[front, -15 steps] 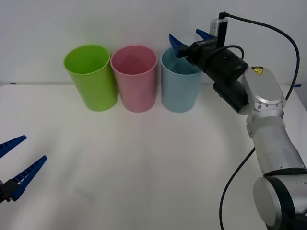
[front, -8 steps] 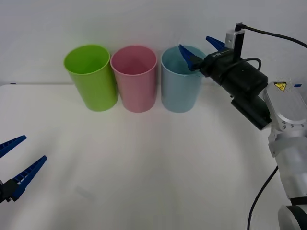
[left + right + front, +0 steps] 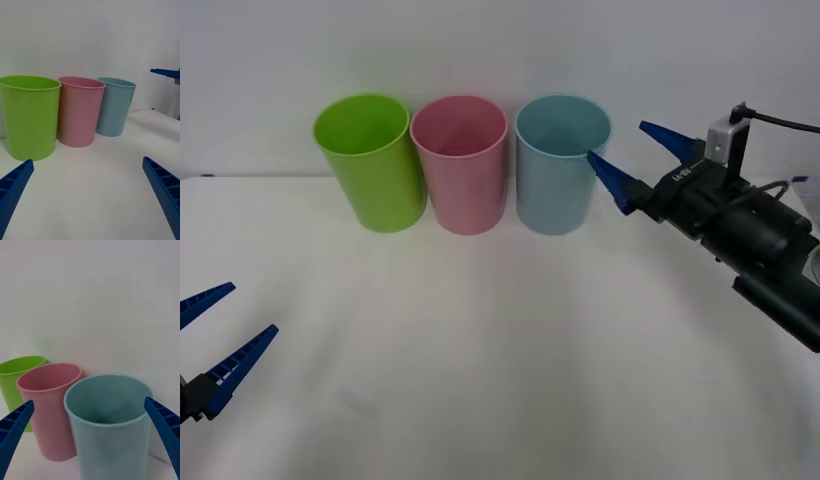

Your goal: Grasp the object on the table and drop it into the matching bin: aluminum can to the light blue bin, PET bottle to the pink bin.

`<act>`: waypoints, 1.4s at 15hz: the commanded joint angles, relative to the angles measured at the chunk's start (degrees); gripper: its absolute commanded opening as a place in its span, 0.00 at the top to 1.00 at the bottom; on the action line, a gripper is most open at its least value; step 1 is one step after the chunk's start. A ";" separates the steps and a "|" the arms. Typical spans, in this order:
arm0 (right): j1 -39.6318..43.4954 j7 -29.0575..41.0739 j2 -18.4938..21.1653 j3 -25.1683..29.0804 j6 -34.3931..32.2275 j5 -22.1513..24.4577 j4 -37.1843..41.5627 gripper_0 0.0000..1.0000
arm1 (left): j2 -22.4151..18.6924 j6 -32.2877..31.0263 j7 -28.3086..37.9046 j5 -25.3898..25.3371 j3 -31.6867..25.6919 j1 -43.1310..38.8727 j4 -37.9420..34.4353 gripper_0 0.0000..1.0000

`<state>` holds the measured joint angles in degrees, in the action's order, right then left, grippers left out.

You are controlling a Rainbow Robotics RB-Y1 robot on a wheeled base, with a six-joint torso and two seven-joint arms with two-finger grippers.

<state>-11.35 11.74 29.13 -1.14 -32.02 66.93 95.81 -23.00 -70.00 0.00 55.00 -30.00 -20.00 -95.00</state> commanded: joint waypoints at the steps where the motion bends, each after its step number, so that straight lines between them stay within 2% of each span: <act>1: 8.54 -1.28 1.72 1.93 -2.00 -1.10 6.23 0.00 | 0.00 0.00 0.00 0.00 0.00 0.00 0.00 0.00; 3: 13.55 -2.42 1.64 4.22 -5.34 -1.10 8.69 0.00 | 0.00 0.00 0.00 0.00 0.00 0.00 0.00 0.00; 7: 24.18 -13.58 0.93 7.56 -8.68 -2.33 12.29 0.00 | 0.00 0.00 0.00 0.00 0.00 0.00 0.00 0.00; 10: 29.37 -19.03 -1.62 11.43 -14.21 -2.33 12.38 0.00 | 0.00 0.00 0.00 0.00 0.00 0.00 0.00 0.00; 13: 33.41 -19.73 -3.81 14.59 -19.22 -2.06 12.38 0.00 | 0.00 0.00 0.00 0.00 0.00 0.00 0.00 0.00; 21: 40.79 -21.40 -5.04 18.63 -23.70 -2.06 12.29 0.00 | 0.00 0.00 0.00 0.00 0.00 0.00 0.00 0.00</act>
<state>28.63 -9.53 24.09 17.13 -55.20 64.86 108.13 -23.00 -70.00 0.00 55.00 -30.00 -20.00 -95.00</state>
